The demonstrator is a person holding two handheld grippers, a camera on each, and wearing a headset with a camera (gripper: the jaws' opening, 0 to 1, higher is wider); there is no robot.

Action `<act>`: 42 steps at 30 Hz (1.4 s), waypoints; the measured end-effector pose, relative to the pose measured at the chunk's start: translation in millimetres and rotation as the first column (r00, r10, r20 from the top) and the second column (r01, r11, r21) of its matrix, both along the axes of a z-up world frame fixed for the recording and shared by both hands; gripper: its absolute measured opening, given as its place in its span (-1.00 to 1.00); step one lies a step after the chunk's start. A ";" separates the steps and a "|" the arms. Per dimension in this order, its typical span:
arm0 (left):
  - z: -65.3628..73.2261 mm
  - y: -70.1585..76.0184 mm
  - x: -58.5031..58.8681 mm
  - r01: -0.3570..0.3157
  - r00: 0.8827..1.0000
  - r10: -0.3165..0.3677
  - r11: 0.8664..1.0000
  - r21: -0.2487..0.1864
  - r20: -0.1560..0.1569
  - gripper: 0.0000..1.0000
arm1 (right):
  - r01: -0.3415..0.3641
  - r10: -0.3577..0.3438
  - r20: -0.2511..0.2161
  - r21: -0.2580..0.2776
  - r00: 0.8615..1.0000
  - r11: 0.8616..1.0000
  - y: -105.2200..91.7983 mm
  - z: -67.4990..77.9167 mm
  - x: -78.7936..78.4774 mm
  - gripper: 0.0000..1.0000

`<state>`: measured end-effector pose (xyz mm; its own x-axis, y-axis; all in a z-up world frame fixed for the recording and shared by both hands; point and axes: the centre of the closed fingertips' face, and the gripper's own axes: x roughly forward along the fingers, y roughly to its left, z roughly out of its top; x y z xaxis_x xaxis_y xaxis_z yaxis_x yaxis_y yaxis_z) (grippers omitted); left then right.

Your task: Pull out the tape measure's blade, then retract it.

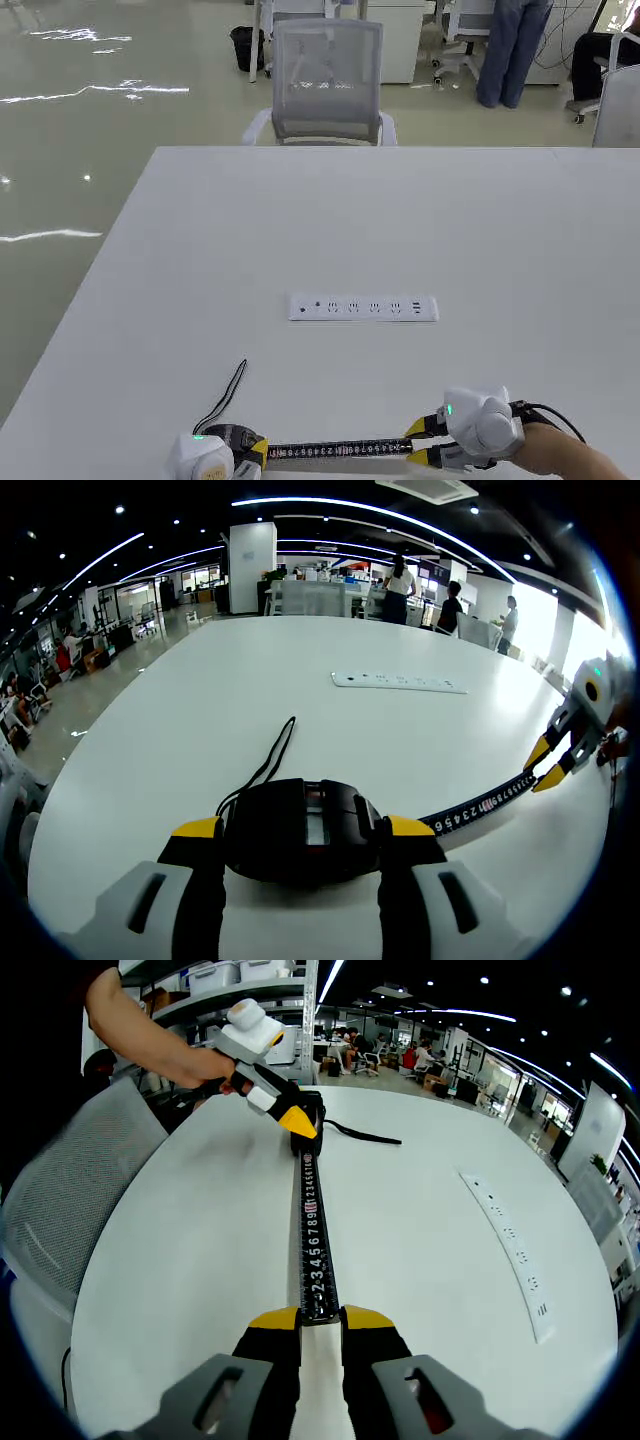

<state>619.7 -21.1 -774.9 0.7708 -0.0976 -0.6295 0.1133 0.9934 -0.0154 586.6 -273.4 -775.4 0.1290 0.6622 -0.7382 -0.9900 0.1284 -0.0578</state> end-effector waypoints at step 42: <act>0.2 1.6 0.5 -0.003 1.000 0.002 1.000 -0.026 -0.008 0.17 | -0.016 0.016 0.005 0.015 1.000 1.000 22.9 3.0 3.7 -0.74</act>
<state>620.3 -19.5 -774.7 0.7662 -0.1119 -0.6328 0.1106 0.9930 -0.0417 590.4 -250.6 -772.5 0.1221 0.6749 -0.7277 -0.9916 0.1138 -0.0608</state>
